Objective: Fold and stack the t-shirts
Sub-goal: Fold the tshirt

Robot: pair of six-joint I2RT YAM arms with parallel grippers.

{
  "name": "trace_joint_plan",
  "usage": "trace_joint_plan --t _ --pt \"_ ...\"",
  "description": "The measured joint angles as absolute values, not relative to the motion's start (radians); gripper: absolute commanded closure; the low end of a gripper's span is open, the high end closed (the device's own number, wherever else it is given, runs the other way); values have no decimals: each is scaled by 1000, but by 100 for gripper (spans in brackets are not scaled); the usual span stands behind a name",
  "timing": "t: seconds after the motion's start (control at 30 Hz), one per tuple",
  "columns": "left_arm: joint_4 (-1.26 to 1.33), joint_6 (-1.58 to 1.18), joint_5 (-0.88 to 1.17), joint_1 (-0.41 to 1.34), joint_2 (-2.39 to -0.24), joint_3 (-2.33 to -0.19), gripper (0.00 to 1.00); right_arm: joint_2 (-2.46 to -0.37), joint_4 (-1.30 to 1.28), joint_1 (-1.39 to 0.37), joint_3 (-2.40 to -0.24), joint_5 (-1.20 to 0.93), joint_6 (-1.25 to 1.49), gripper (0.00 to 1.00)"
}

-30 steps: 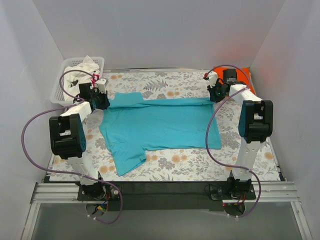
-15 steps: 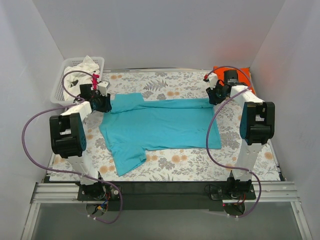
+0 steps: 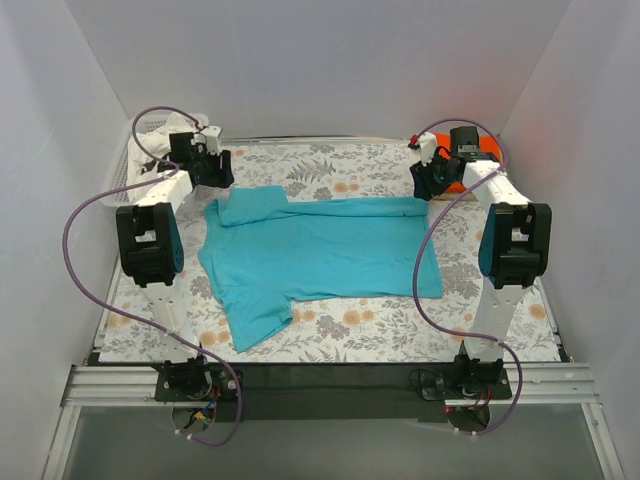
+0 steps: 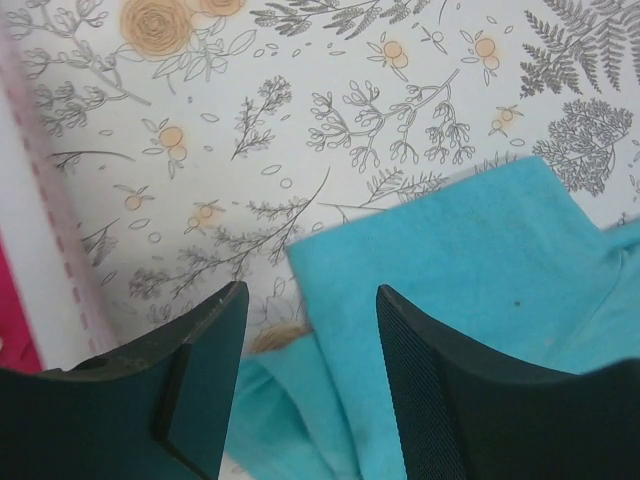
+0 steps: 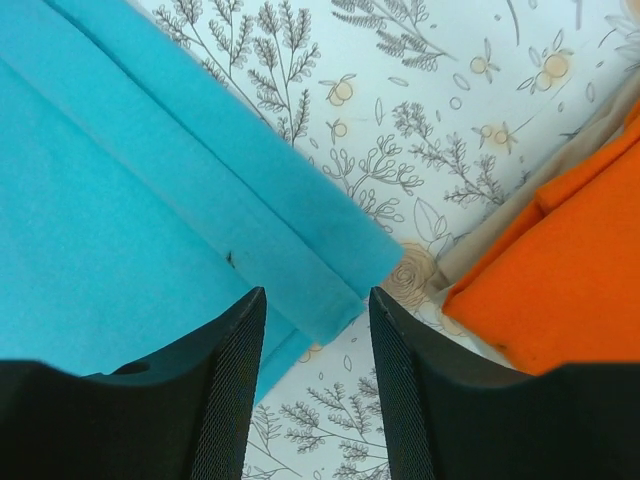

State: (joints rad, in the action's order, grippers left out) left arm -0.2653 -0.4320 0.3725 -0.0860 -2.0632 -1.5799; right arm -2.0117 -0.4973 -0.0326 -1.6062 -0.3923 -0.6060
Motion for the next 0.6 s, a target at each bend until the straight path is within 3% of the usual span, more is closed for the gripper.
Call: trace_joint_plan --t 0.4,0.6 --pt "-284 -488 255 2 -2262 -1684 46 -2034 -525 -33 -1631 -399 -598 57" --pt "-283 -492 222 48 -2262 -1682 53 -2039 -528 -33 -1631 -398 -598 58"
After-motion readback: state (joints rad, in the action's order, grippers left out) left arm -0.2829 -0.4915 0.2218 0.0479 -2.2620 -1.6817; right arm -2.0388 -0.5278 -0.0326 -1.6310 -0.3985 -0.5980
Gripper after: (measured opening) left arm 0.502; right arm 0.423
